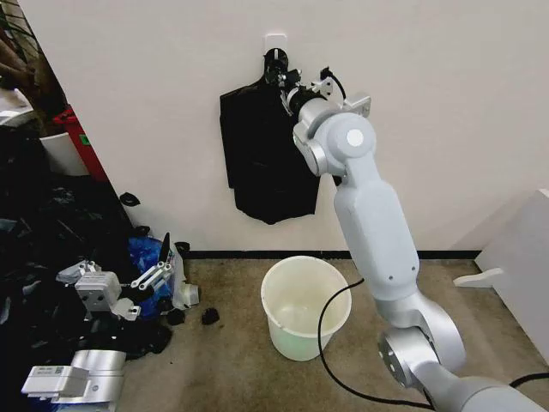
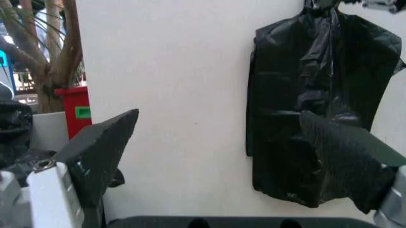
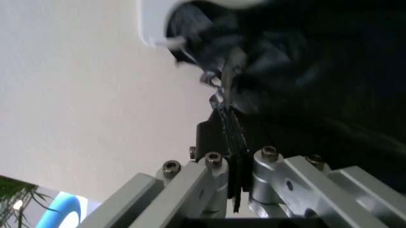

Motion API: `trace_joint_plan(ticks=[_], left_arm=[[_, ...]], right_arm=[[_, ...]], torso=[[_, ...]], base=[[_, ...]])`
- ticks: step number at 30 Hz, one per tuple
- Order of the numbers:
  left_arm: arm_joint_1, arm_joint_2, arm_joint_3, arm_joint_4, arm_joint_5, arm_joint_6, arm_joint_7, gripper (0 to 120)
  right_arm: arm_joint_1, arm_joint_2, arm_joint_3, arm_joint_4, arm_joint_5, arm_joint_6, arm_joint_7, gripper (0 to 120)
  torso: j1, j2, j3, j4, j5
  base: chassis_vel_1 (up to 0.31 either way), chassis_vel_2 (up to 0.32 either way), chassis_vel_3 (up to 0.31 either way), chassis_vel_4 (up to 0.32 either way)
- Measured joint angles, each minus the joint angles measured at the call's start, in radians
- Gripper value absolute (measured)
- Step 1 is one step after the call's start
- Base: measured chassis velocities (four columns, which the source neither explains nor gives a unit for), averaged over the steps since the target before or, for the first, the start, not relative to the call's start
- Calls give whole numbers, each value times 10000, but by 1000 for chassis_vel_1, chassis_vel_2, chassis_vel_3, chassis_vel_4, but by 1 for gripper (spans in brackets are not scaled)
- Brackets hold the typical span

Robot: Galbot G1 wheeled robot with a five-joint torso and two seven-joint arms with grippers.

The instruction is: Place the garbage bag over the trash bin.

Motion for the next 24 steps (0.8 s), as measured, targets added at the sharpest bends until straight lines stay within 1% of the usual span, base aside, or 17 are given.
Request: trace_joint_plan(ticks=[24], left_arm=[[29,-83,46,0,113,-86,30,100]], right_arm=[[-3248,-346,-487,1910,-509,-309,-208,0]], torso=[[0,0,0,0,0]], base=[[0,0,0,0]])
